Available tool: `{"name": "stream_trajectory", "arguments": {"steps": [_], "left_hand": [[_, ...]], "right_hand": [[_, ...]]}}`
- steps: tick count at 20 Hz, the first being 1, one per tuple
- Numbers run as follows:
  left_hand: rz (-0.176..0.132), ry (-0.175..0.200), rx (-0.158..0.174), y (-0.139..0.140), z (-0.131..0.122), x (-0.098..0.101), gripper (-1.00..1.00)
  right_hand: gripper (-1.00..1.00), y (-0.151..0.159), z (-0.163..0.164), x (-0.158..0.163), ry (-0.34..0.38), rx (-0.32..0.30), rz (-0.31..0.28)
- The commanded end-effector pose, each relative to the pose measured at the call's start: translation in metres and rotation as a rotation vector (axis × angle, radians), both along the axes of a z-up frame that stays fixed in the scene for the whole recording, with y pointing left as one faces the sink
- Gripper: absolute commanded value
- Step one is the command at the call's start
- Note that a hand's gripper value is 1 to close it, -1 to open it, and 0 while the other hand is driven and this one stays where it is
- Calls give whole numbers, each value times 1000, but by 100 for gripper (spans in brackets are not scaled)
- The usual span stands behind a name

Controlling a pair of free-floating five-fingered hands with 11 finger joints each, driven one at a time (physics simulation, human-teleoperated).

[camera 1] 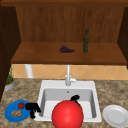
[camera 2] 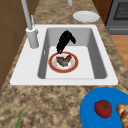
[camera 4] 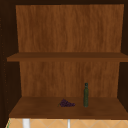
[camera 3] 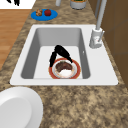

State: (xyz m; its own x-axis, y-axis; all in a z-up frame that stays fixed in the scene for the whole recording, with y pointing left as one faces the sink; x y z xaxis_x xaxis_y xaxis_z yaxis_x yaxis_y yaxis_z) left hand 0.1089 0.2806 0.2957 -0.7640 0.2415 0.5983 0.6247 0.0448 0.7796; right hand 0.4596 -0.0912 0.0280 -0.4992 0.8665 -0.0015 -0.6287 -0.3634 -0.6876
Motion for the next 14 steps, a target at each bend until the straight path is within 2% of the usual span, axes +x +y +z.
{"name": "stream_trajectory", "arguments": {"steps": [1, 9, 11, 14], "left_hand": [[0, 0, 0, 0, 0, 0, 0], [0, 0, 0, 0, 0, 0, 0], [0, 0, 0, 0, 0, 0, 0], [0, 0, 0, 0, 0, 0, 0]], "right_hand": [[-100, 12, -27, -15, -44, 26, 54], [-100, 41, -51, -9, -30, 15, 33], [-100, 35, -57, -5, -20, 10, 59], [-100, 27, -64, 13, -8, 76, 83]]}}
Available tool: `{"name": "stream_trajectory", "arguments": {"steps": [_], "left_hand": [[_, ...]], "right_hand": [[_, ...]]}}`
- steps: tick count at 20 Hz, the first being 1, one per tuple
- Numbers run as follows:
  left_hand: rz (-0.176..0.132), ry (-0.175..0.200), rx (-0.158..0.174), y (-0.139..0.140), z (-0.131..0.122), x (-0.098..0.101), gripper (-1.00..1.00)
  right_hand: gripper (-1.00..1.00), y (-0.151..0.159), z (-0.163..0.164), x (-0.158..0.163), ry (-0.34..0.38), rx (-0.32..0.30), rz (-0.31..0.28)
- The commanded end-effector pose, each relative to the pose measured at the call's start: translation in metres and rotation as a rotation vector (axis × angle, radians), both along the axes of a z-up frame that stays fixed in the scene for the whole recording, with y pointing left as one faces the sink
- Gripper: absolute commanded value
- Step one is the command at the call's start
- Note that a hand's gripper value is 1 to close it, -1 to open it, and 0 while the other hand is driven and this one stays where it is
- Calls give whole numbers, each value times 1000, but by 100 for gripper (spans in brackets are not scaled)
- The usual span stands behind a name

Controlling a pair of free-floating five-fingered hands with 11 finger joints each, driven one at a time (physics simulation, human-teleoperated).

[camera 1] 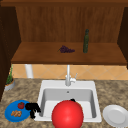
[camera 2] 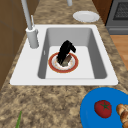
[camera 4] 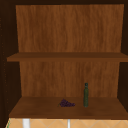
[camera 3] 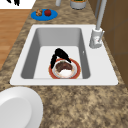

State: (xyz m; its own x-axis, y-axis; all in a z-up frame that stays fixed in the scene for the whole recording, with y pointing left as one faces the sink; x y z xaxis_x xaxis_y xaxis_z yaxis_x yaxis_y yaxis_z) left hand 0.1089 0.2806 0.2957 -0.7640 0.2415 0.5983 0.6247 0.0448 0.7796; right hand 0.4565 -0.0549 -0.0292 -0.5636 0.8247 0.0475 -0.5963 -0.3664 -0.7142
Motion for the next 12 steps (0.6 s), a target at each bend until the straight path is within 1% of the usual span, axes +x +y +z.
{"name": "stream_trajectory", "arguments": {"steps": [1, 2, 3, 5, 7, 8, 10, 12], "left_hand": [[0, 0, 0, 0, 0, 0, 0], [0, 0, 0, 0, 0, 0, 0], [0, 0, 0, 0, 0, 0, 0], [0, 0, 0, 0, 0, 0, 0], [0, 0, 0, 0, 0, 0, 0], [0, 0, 0, 0, 0, 0, 0], [0, 0, 0, 0, 0, 0, 0], [0, 0, 0, 0, 0, 0, 0]], "right_hand": [[-100, -9, -10, 18, 7, 21, 22], [-100, -10, -15, 15, 20, 17, 37], [-100, -14, -20, 14, 21, 22, 39], [-100, -19, -27, 16, 31, 33, 32], [-100, -14, -36, 23, 32, 36, 21], [-100, -13, -42, 21, 23, 33, 16], [-100, -11, -50, 14, -35, 14, 30], [-100, -2, -61, 18, -61, -10, 47]]}}
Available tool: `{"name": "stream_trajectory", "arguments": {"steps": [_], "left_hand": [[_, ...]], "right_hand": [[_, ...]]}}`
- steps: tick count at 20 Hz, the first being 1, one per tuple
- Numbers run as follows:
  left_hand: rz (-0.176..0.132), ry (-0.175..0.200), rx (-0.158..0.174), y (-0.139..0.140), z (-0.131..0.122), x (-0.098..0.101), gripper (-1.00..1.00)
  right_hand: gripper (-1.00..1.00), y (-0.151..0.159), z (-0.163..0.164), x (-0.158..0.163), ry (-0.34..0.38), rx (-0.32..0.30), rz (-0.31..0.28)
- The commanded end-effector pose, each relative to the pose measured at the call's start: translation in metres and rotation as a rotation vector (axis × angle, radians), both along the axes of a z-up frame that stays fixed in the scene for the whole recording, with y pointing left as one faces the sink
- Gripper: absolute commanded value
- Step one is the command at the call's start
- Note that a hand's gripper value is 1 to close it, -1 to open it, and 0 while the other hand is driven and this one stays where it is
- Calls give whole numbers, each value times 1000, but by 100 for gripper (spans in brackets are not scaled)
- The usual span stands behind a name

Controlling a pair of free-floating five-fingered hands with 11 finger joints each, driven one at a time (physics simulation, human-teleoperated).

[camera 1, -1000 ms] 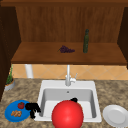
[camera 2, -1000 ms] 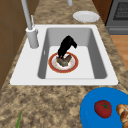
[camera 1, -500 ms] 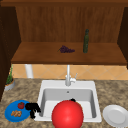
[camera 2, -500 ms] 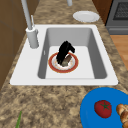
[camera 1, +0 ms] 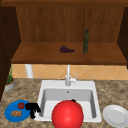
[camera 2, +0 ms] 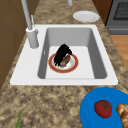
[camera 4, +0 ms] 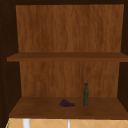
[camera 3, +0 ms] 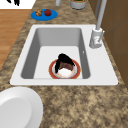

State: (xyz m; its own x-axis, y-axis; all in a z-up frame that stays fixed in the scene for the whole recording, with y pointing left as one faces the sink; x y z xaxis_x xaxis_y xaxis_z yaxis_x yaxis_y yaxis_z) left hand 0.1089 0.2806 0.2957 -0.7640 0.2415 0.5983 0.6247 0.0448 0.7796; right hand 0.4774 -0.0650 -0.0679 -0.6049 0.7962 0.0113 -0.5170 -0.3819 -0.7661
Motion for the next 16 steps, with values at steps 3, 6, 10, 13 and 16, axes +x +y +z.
{"name": "stream_trajectory", "arguments": {"steps": [3, 6, 10, 13, 16], "left_hand": [[0, 0, 0, 0, 0, 0, 0], [0, 0, 0, 0, 0, 0, 0], [0, 0, 0, 0, 0, 0, 0], [0, 0, 0, 0, 0, 0, 0], [0, 0, 0, 0, 0, 0, 0]], "right_hand": [[-100, 12, -27, 0, 32, -49, 0], [100, 27, -24, 7, -19, -76, -8], [100, 25, -27, 9, -146, -14, -1], [100, 20, -19, 5, -192, 37, 18], [100, 20, -14, -5, -225, 61, 5]]}}
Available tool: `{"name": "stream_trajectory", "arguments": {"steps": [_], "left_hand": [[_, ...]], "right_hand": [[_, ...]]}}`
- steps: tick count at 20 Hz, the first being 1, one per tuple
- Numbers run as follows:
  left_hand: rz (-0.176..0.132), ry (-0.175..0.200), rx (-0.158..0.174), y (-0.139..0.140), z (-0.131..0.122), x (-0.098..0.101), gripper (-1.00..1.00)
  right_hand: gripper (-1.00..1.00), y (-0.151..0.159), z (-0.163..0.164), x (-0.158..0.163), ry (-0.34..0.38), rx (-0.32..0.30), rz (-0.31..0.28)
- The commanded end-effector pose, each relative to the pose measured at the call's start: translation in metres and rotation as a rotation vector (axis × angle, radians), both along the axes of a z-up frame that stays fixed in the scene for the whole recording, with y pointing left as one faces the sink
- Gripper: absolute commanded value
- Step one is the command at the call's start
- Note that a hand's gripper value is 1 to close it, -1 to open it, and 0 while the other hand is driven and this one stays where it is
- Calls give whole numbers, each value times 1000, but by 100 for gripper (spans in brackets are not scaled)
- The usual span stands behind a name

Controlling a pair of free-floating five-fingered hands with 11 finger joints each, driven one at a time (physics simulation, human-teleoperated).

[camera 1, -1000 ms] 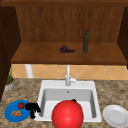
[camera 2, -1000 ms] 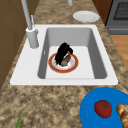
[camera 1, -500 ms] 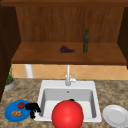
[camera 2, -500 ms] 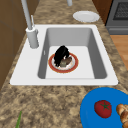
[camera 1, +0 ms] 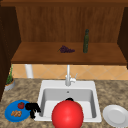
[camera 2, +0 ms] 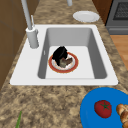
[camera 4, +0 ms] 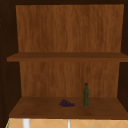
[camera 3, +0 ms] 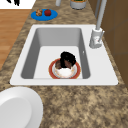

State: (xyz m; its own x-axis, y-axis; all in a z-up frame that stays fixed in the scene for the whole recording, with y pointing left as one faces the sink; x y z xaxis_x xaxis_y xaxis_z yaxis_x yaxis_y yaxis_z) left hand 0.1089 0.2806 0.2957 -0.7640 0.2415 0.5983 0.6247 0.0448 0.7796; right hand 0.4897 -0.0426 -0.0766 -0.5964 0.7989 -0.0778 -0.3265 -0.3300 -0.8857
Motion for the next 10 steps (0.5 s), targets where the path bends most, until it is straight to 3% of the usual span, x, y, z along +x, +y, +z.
{"name": "stream_trajectory", "arguments": {"steps": [1, 4, 10], "left_hand": [[0, 0, 0, 0, 0, 0, 0], [0, 0, 0, 0, 0, 0, 0], [0, 0, 0, 0, 0, 0, 0]], "right_hand": [[100, 3, -8, -5, 0, 8, -35], [100, 1, 23, -1, 24, 60, -75], [100, -12, 50, -15, 51, 73, -106]]}}
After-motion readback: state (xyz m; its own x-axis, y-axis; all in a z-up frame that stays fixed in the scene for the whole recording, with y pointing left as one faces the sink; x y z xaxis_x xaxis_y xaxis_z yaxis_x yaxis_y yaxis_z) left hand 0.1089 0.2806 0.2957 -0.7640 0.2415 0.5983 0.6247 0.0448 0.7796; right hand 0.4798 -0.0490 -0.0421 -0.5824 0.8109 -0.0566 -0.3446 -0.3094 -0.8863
